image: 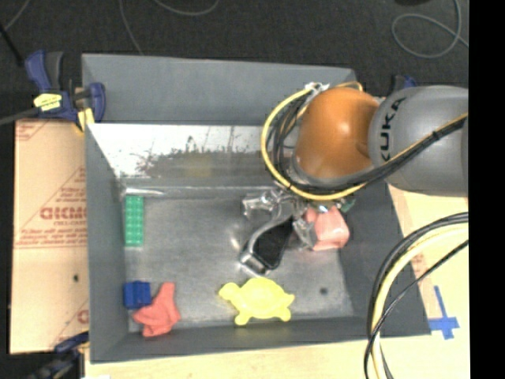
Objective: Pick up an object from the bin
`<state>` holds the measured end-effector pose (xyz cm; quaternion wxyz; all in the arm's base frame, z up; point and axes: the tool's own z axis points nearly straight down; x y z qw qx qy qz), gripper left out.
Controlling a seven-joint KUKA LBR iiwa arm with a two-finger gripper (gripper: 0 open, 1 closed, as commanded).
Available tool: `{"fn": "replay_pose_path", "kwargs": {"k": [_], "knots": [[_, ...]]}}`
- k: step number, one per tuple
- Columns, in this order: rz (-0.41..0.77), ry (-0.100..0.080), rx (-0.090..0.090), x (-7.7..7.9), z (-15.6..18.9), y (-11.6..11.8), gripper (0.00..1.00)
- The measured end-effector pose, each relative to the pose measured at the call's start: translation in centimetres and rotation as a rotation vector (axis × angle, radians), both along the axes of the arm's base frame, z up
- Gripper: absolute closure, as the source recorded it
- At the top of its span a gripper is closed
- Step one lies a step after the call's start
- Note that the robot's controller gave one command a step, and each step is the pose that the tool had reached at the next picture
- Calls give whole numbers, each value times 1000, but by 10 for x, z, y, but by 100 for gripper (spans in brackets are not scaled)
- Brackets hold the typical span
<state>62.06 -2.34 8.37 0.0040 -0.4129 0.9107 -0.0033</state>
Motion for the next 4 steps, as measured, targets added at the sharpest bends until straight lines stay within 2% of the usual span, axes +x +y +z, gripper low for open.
{"fn": "replay_pose_path", "kwargs": {"k": [1,3,4], "knots": [[18,-7,2,9,-24,1,100],[18,-7,3,7,-18,1,100],[16,-1,3,5,1,1,100]]}}
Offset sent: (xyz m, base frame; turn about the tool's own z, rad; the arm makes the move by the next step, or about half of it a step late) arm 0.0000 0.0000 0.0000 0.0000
